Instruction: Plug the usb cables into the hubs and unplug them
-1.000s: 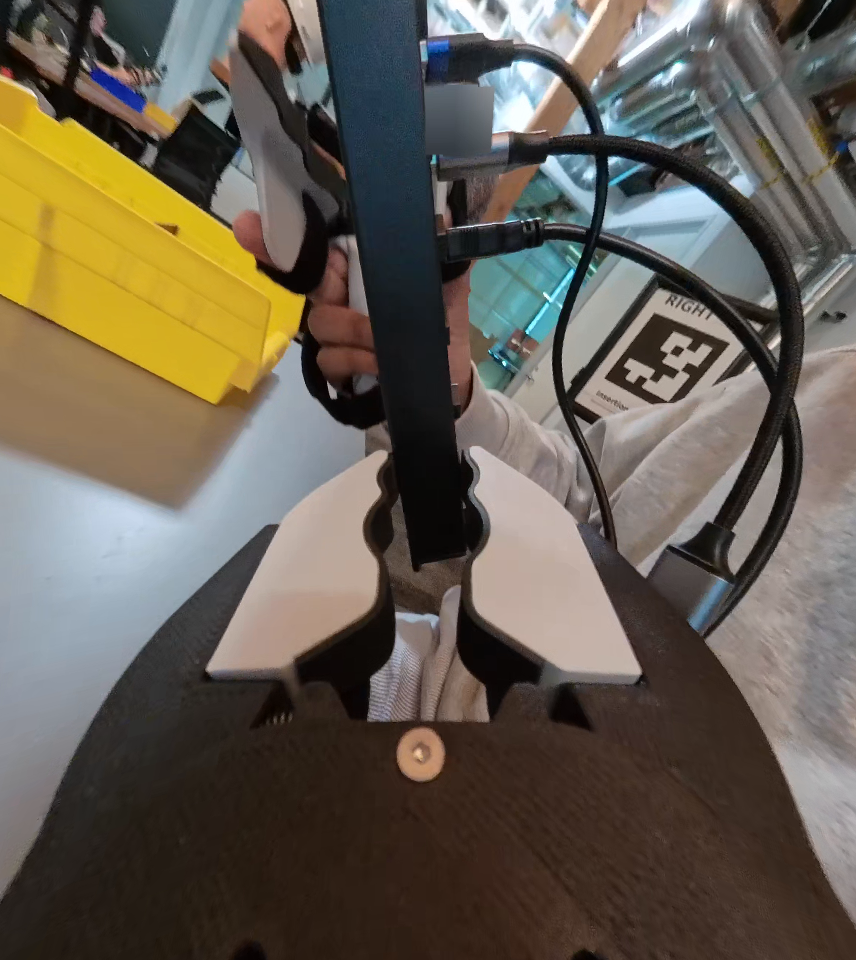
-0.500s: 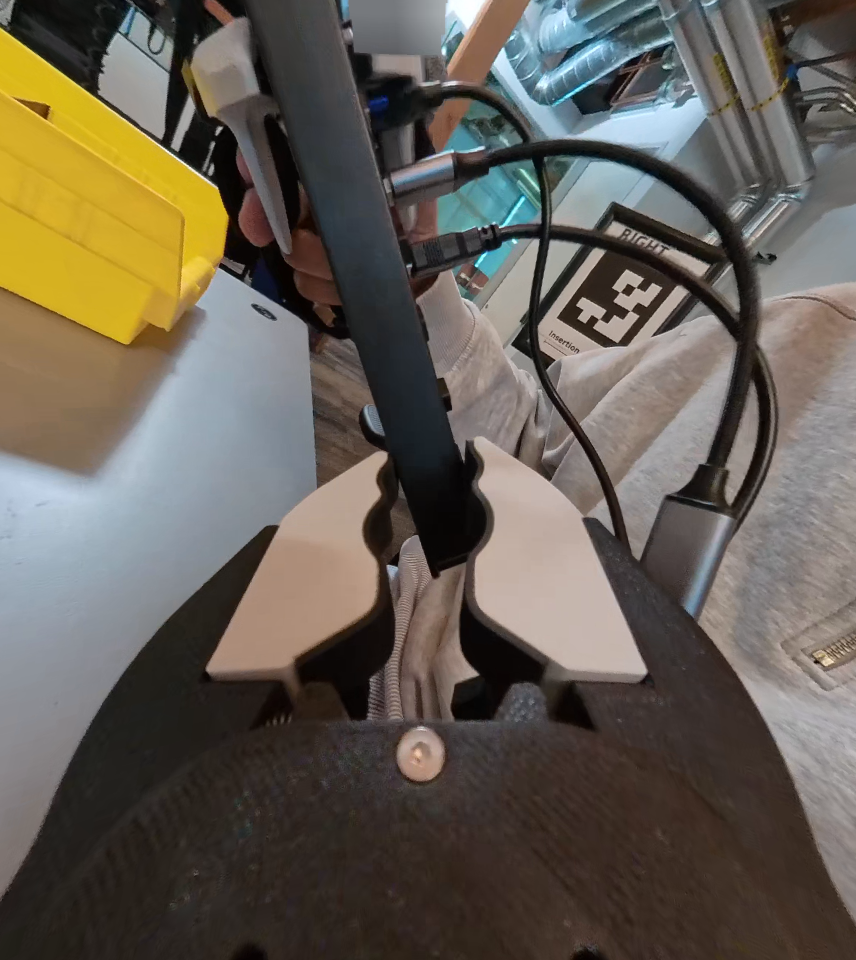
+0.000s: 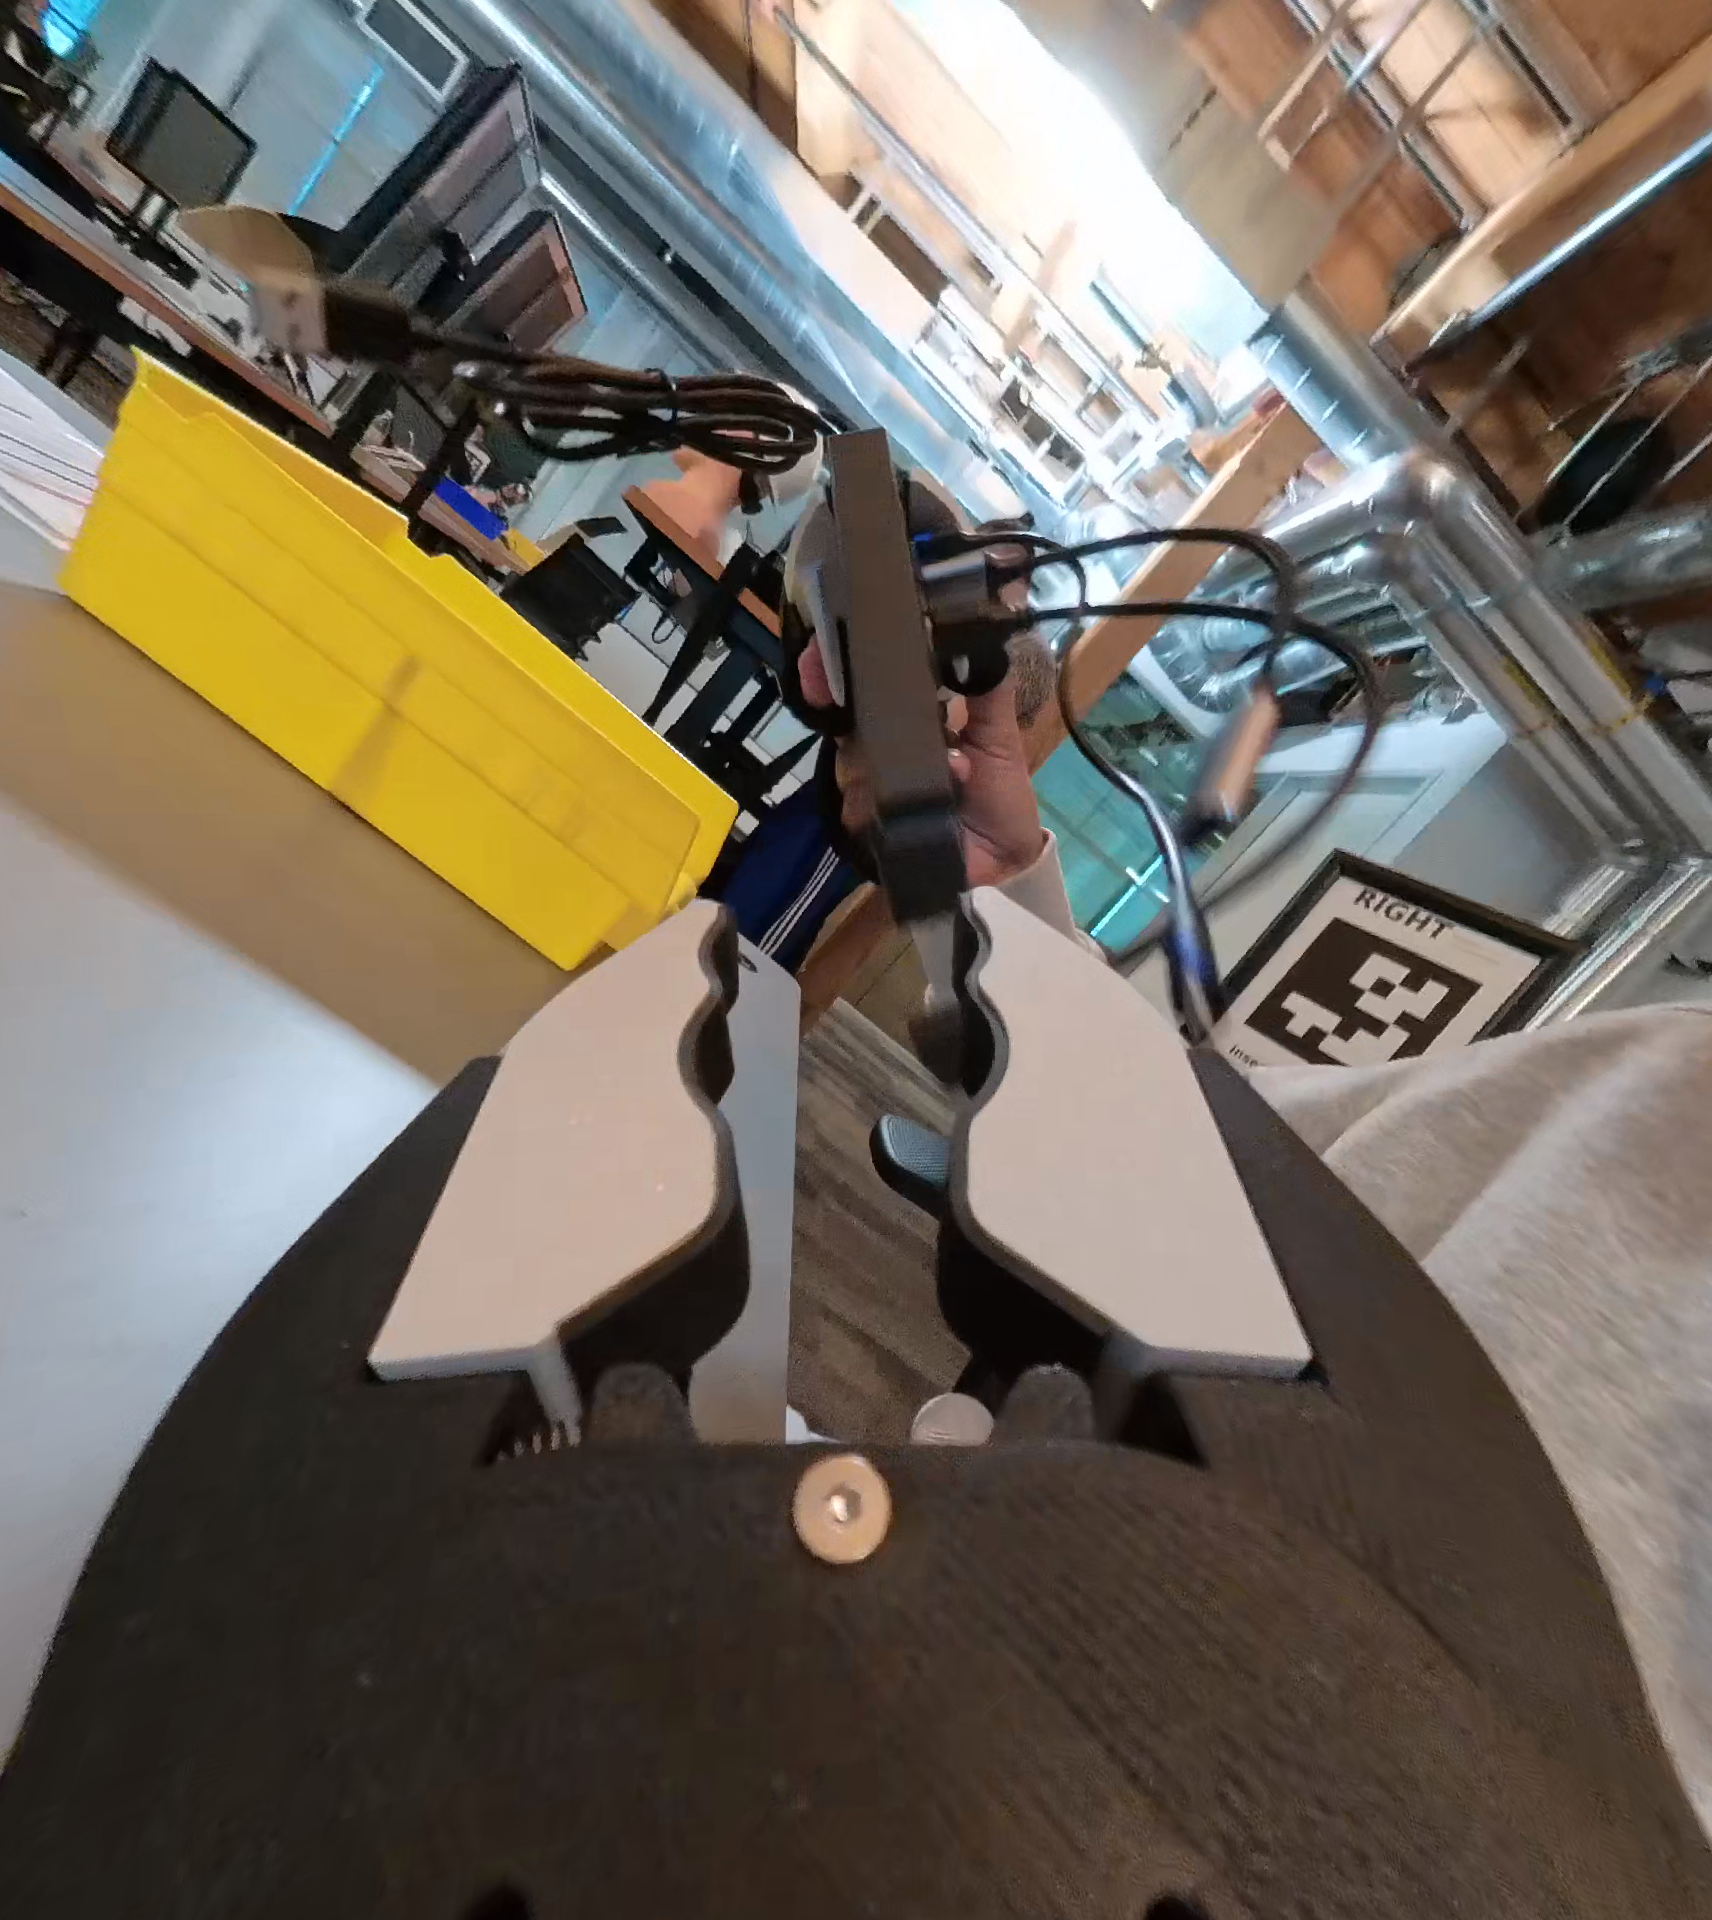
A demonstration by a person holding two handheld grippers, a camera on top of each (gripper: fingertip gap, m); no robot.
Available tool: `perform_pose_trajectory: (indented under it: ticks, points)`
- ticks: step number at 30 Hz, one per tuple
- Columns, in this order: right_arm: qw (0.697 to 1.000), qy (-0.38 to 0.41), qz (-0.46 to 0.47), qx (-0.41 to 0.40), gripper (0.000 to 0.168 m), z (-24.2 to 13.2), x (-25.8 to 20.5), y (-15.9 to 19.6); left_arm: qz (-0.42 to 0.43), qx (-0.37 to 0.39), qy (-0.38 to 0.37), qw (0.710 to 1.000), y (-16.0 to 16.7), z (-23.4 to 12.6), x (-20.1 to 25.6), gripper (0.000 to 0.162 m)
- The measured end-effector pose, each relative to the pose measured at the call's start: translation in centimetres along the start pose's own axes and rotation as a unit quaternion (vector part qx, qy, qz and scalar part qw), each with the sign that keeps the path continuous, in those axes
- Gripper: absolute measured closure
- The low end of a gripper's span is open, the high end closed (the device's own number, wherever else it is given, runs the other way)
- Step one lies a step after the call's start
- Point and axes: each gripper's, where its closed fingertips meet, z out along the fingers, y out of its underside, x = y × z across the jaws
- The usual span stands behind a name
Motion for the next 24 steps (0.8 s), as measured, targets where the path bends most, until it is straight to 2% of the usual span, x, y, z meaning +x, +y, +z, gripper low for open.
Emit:
perform_pose_trajectory:
  ticks: [6,12,18,24]
  points:
    - [0.979,0.116,-0.080,0.145,0.144,-7.2,2.5,-10.4,-0.014,-0.014,-0.003,1.000,0.9,0.6,-0.1,0.122]
    - [0.932,0.247,-0.163,0.211,0.144,-13.0,5.3,-16.6,-0.008,-0.020,-0.015,1.000,1.2,0.7,-0.4,0.124]
    - [0.896,0.333,-0.188,0.228,0.144,-16.3,9.2,-18.1,-0.016,-0.019,-0.021,0.999,1.2,0.7,-0.9,0.125]
    - [0.903,0.343,-0.178,0.185,0.144,-14.5,12.4,-16.6,-0.029,-0.020,-0.019,0.999,1.4,0.8,-1.1,0.125]
